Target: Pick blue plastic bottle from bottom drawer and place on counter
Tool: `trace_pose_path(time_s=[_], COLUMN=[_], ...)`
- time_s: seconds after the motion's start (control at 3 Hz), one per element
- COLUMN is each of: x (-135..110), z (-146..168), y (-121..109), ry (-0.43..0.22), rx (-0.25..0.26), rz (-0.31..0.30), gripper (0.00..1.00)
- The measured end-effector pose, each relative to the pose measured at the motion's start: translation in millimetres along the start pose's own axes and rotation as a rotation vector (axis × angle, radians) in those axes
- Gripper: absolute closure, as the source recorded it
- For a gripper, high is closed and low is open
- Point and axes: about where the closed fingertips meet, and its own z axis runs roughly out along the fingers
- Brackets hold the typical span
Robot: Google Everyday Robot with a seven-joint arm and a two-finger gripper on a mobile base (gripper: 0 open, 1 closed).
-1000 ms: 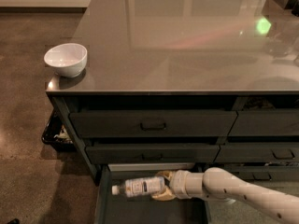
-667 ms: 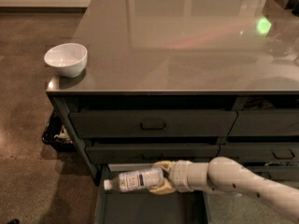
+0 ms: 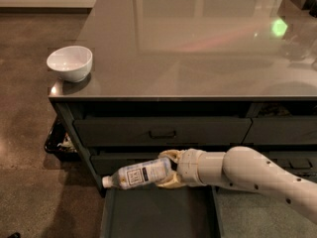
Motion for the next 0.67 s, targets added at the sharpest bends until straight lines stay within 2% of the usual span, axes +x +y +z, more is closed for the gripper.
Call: trace_pose_path(time_s=[0.33, 0.67], x=[0.0, -8.9], z=[0.0, -9.8], y=[-0.1, -13.2], ry=[0.0, -0.02], rx=[0.0, 0.003], rz=[0.0, 0.005], gripper=[1.0, 1.0])
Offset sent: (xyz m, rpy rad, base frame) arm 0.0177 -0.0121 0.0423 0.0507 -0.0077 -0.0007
